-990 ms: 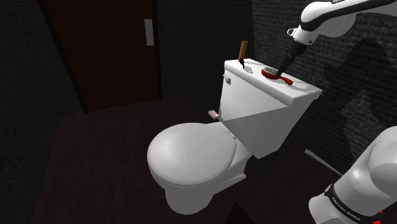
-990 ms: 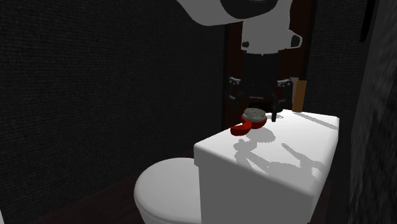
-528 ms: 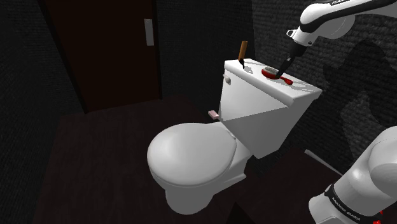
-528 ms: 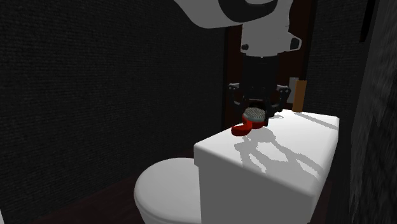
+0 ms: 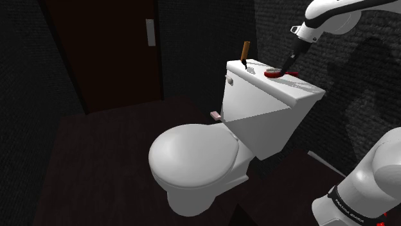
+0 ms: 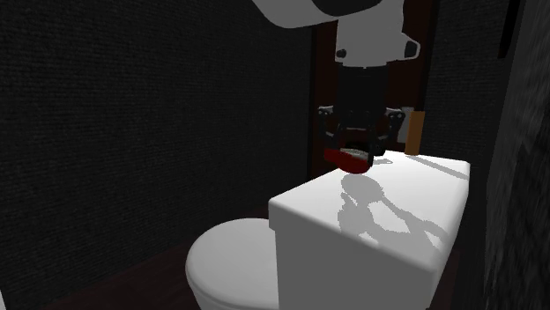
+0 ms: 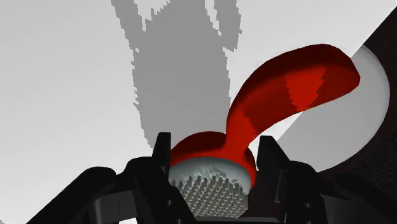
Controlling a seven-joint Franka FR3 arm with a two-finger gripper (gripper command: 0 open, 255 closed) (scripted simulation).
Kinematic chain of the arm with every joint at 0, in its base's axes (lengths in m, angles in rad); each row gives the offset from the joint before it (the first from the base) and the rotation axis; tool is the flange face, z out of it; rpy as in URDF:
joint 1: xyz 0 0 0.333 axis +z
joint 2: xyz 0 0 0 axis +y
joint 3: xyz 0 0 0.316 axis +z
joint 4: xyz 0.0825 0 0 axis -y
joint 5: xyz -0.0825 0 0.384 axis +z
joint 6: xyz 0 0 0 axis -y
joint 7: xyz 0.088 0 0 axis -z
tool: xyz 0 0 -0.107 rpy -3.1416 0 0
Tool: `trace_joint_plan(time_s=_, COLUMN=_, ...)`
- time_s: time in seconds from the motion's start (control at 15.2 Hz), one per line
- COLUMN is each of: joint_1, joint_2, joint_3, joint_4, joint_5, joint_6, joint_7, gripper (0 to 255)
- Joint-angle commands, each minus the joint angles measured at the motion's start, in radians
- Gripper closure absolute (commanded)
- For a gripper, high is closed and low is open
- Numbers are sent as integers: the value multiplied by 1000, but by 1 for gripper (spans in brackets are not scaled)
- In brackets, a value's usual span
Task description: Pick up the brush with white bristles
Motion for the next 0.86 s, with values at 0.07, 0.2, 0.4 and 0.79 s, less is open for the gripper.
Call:
trace_joint_plan(time_s=0.07, joint_1=0, joint_2=-9, joint_3=5, joint_4=31, joint_5=-6, joint_6=-39, joint_7=9, gripper=255)
trace_joint_plan(time_s=0.2, joint_1=0, joint_2=-13, joint_3=7, joint_4=55, joint_5=-8, joint_6=-65, joint_7=14, gripper=255)
trace_joint_plan(time_s=0.4, joint_1=1, joint_2=-16, joint_3=11, joint_4=92, joint_5=-10, joint_6=-105, joint_7=20, gripper=255)
trace_joint_plan(time_s=0.79, joint_1=2, joint_2=-16, joint_3=14, joint_4=147, joint_5=-11, joint_6=-160, joint_7=28, gripper=255)
